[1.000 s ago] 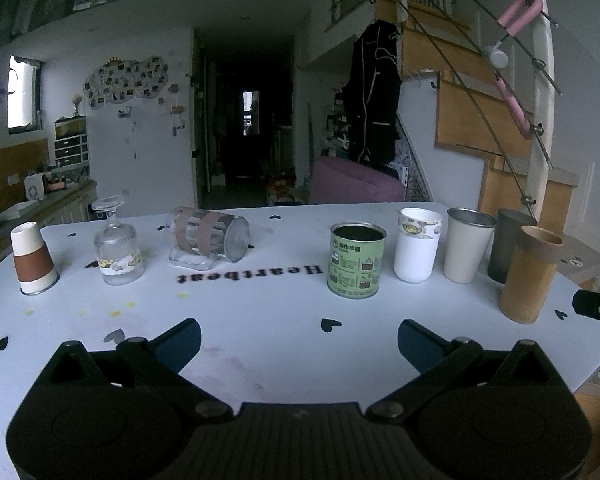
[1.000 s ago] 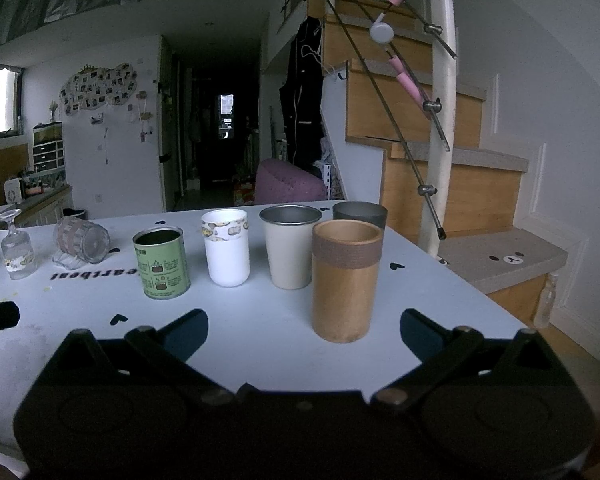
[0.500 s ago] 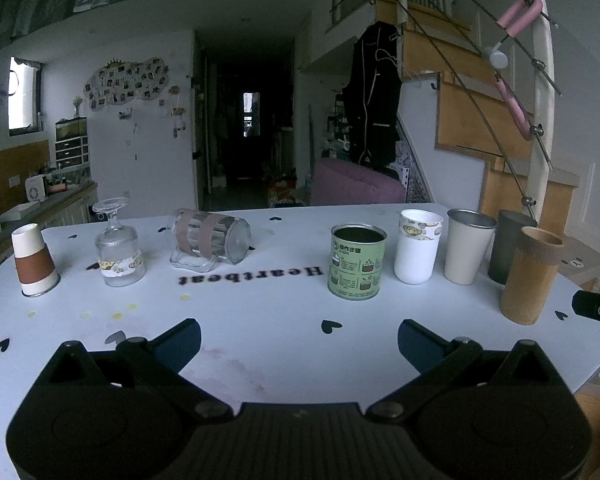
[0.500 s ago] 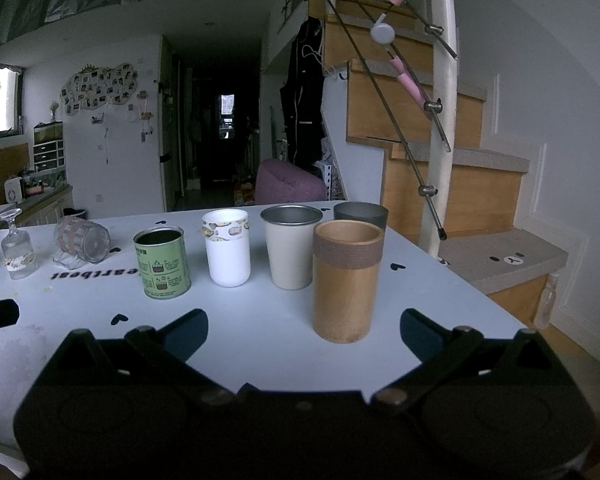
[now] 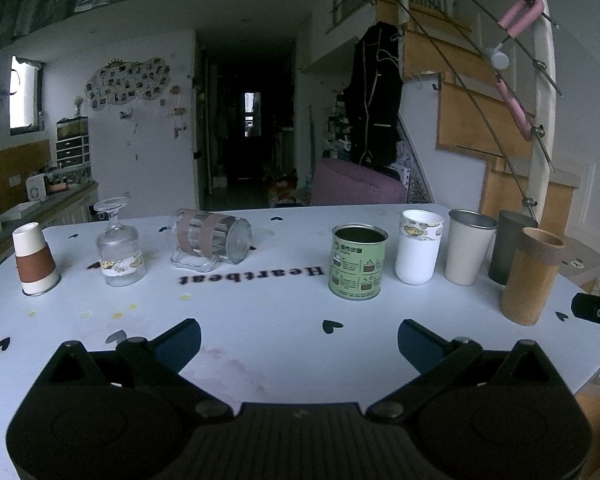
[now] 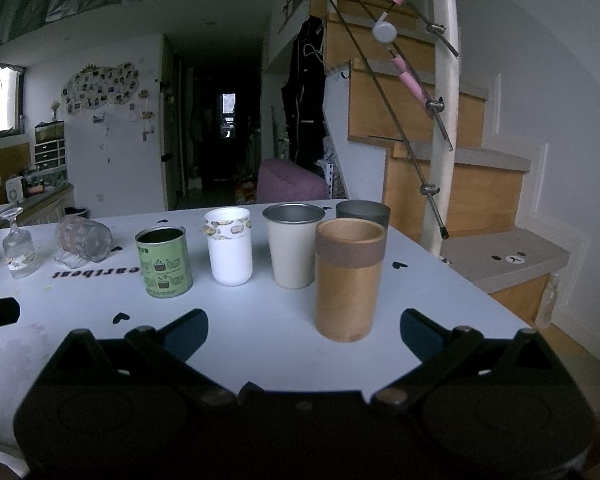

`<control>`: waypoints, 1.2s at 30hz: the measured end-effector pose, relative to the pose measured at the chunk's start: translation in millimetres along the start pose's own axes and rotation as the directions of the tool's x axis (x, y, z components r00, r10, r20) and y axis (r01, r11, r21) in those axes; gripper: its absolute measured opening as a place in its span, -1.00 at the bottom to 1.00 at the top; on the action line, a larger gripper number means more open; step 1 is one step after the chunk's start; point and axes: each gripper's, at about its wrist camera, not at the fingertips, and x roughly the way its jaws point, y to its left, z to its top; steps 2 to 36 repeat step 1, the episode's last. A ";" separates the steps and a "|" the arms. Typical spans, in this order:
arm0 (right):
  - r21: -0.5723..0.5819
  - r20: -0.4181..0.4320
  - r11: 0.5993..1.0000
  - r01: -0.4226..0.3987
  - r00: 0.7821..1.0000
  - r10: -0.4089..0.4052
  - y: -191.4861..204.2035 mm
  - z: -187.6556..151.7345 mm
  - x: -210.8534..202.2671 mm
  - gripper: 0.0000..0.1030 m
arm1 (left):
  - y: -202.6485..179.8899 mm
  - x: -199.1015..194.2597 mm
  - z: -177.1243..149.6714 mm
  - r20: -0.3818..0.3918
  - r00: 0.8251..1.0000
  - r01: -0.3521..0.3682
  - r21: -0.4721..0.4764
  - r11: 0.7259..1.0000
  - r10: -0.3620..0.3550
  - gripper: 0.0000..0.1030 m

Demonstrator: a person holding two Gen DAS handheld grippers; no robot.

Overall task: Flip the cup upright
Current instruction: 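Open the right gripper and withdraw it from the upright bamboo cup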

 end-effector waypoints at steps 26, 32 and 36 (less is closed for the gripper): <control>0.000 -0.001 1.000 0.000 1.000 0.000 0.1 0.0 0.0 1.00 | 0.2 0.1 0.3 0.000 1.000 -0.001 0.000 1.000 0.001 1.00; 0.000 -0.001 1.000 0.000 1.000 0.000 0.1 0.0 0.0 1.00 | 0.2 0.1 0.3 0.000 1.000 -0.001 0.000 1.000 0.001 1.00; 0.000 -0.001 1.000 0.000 1.000 0.000 0.1 0.0 0.0 1.00 | 0.2 0.1 0.3 0.000 1.000 -0.001 0.000 1.000 0.001 1.00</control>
